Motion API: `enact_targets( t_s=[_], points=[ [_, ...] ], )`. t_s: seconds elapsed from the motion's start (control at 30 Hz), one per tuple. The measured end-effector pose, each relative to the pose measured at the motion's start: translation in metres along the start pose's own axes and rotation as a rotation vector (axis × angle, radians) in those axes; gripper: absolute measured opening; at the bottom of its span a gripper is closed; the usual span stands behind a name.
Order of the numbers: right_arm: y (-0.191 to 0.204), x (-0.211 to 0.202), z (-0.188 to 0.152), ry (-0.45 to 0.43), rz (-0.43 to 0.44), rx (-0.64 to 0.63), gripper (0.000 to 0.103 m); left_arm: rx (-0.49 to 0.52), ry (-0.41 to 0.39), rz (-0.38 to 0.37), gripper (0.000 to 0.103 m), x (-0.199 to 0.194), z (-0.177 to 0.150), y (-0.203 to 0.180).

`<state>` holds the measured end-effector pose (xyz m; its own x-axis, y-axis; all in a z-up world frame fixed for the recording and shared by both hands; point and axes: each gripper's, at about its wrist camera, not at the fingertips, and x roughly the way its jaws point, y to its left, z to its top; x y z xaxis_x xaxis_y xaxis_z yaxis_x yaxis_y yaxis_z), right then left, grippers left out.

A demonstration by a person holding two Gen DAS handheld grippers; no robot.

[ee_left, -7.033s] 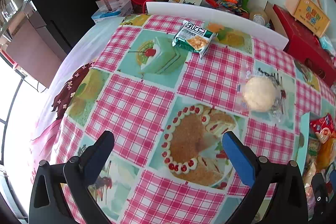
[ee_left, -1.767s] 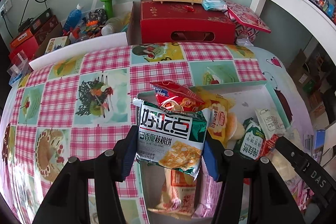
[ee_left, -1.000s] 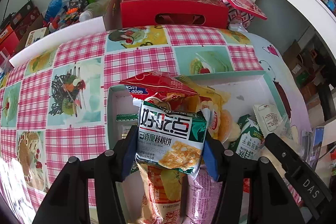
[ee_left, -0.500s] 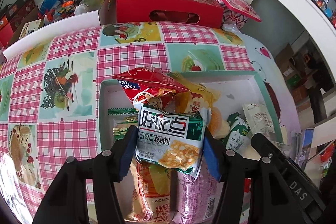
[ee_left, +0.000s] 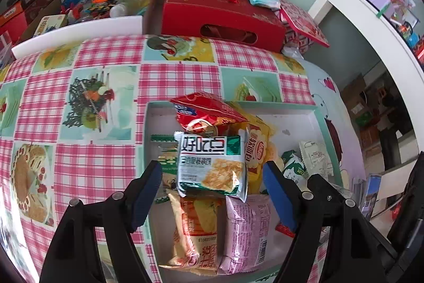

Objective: Organize snacks

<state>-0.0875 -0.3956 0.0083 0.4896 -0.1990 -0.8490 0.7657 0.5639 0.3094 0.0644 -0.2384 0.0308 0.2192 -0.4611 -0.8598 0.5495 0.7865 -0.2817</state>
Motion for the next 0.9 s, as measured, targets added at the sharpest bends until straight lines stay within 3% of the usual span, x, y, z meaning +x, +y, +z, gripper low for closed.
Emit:
enact_targets(
  t_s=[0.3,0.5,0.6,0.8,0.9],
  points=[
    [0.008,0.001,-0.002,0.000,-0.006,-0.046,0.093,0.001,-0.051,0.211,0.079,-0.013,0.000,0.015],
    [0.011,0.002,-0.003,-0.001,-0.007,-0.068,0.102,-0.008,-0.042,0.272,0.080,-0.011,-0.003,0.027],
    [0.014,0.001,-0.004,-0.010,-0.010,-0.087,0.103,-0.004,-0.042,0.306,0.091,-0.009,-0.004,0.029],
    [0.017,0.002,-0.005,-0.015,-0.023,-0.108,0.103,-0.011,-0.044,0.399,0.093,-0.005,-0.008,0.038],
    [0.019,0.002,-0.005,-0.021,-0.026,-0.118,0.103,-0.024,-0.043,0.447,0.099,-0.003,-0.009,0.047]
  ],
)
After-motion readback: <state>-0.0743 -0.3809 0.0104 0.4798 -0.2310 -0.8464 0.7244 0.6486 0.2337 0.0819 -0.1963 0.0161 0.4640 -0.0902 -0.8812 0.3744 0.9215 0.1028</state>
